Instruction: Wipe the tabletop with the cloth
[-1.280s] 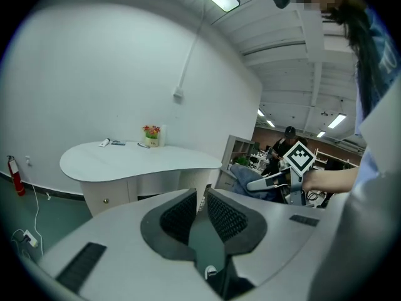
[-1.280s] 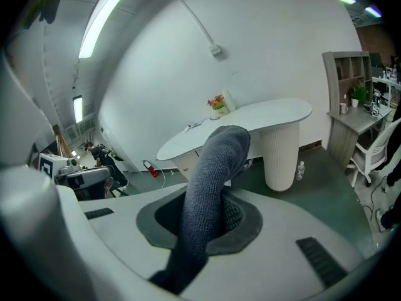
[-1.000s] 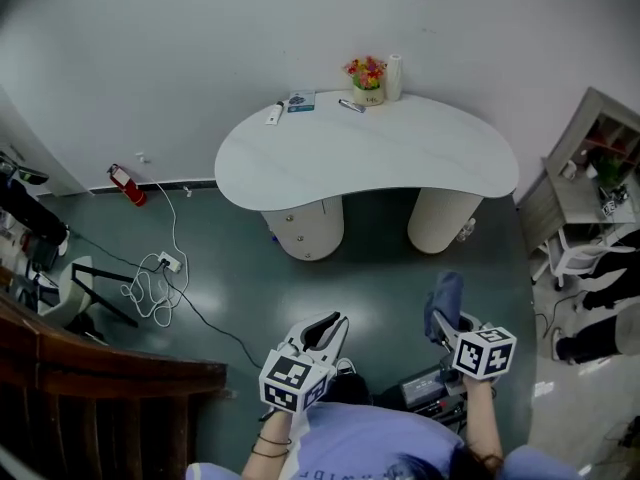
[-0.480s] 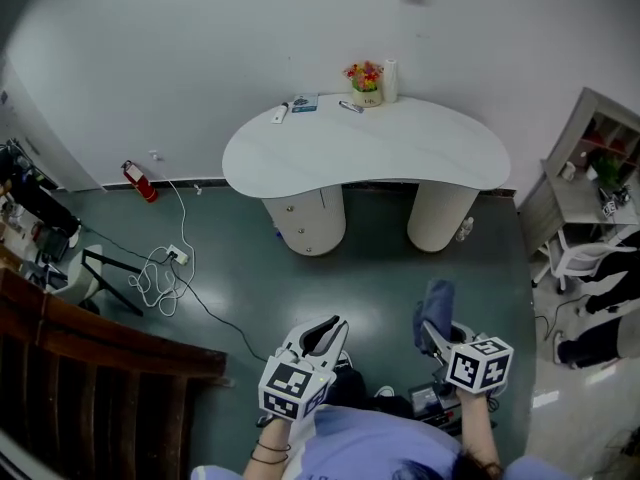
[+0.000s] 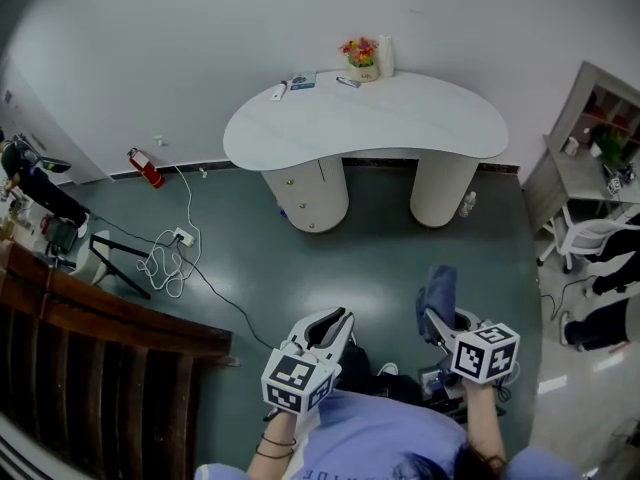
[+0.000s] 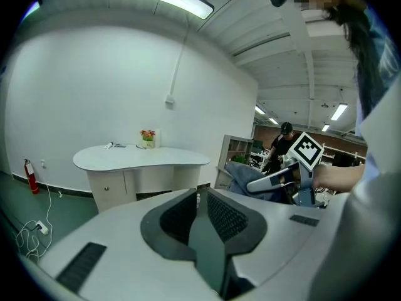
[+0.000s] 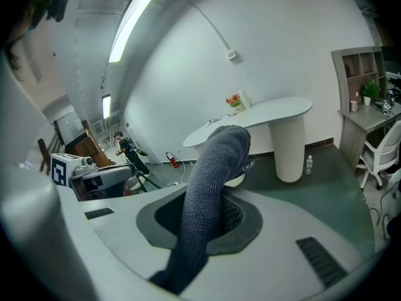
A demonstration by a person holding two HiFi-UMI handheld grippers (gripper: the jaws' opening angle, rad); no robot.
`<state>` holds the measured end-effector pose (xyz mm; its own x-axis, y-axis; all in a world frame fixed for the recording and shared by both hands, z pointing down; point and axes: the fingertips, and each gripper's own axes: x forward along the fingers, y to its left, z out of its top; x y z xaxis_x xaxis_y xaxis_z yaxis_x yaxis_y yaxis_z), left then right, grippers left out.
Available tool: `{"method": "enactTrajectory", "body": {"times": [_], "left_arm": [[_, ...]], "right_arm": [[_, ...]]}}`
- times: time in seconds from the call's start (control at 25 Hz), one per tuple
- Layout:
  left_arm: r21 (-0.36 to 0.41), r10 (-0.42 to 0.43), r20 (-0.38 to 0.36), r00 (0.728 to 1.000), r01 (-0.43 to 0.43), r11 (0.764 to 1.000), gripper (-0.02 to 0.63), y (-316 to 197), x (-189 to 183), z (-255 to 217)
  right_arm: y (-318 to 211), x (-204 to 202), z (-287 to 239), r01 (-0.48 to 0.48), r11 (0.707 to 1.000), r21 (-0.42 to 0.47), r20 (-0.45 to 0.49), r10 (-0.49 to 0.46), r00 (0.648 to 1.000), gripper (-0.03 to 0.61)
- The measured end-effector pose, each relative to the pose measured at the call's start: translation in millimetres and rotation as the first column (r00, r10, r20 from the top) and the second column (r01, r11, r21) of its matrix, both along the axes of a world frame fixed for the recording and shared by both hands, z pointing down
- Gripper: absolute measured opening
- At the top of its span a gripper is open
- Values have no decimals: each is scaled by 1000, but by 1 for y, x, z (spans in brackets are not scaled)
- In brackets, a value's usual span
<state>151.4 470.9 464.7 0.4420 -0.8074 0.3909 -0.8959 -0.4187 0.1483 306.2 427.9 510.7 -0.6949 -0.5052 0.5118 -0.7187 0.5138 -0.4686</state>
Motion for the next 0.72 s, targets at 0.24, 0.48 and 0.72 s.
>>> {"method": "enactTrajectory", "body": {"times": [0.24, 0.48, 0.72], "left_arm": [[2, 34, 11, 999, -34, 999, 49, -1, 15, -1], [-1, 67, 21, 998, -67, 998, 49, -6, 26, -1], [1, 61, 30, 998, -61, 998, 49, -17, 23, -1]], "right_arm": [[4, 13, -1, -23, 1000, -1, 11, 23, 1000, 61], [1, 22, 0, -43, 999, -3, 12, 43, 999, 61], [-9, 25, 1, -50, 999, 4, 7, 50, 999, 61]]}}
